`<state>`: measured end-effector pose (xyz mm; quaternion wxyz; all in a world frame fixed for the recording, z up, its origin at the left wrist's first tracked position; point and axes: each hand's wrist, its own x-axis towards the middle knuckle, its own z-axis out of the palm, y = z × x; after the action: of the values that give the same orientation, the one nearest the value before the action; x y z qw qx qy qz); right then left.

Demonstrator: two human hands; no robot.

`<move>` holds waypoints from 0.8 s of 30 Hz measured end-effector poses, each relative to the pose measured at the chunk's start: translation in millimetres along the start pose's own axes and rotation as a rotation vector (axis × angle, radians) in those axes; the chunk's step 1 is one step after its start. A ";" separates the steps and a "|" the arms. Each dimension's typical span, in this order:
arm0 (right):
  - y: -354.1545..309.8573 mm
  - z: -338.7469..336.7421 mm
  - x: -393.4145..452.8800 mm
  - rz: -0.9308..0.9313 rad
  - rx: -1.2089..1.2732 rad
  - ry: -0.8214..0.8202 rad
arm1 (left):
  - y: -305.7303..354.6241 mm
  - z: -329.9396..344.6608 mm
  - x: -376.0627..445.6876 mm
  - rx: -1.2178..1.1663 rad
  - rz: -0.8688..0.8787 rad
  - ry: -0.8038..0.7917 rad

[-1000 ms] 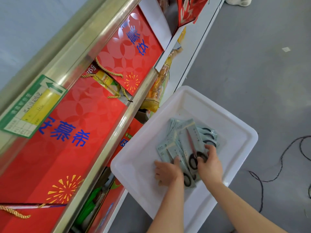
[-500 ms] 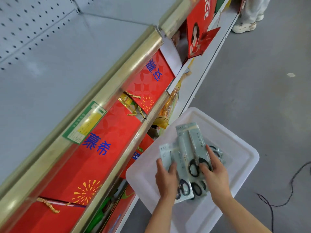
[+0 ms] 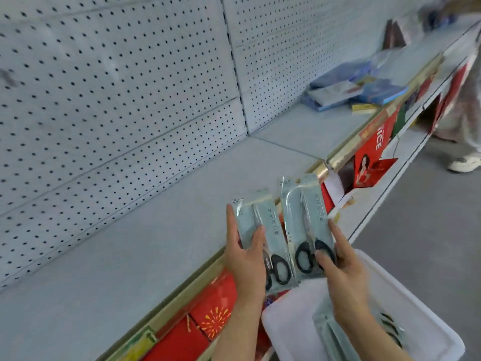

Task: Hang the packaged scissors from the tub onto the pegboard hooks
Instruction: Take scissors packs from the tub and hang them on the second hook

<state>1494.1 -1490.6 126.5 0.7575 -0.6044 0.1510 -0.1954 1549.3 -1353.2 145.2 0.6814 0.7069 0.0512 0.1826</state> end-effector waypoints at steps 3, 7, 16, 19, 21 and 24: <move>-34.3 35.1 -6.2 -0.089 0.054 -0.072 | 40.2 -27.6 21.0 -0.011 0.105 0.053; -69.4 76.0 -16.4 -0.172 0.109 -0.141 | 83.5 -60.6 38.0 -0.030 0.208 0.131; -140.8 142.3 -34.9 -0.251 0.193 -0.389 | 172.6 -103.2 51.4 -0.025 0.376 0.362; -157.8 151.3 -36.1 -0.228 0.251 -0.448 | 195.5 -111.4 48.3 -0.008 0.433 0.424; -167.8 154.4 -37.7 -0.223 0.277 -0.475 | 208.8 -117.1 47.6 0.015 0.478 0.473; -179.4 157.6 -38.3 -0.219 0.303 -0.502 | 223.9 -126.4 58.5 0.043 0.455 0.527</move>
<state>1513.4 -1371.9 336.3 0.8270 -0.5265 -0.1378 -0.1409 1522.7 -1229.8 376.7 0.5716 0.6428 0.0702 0.5051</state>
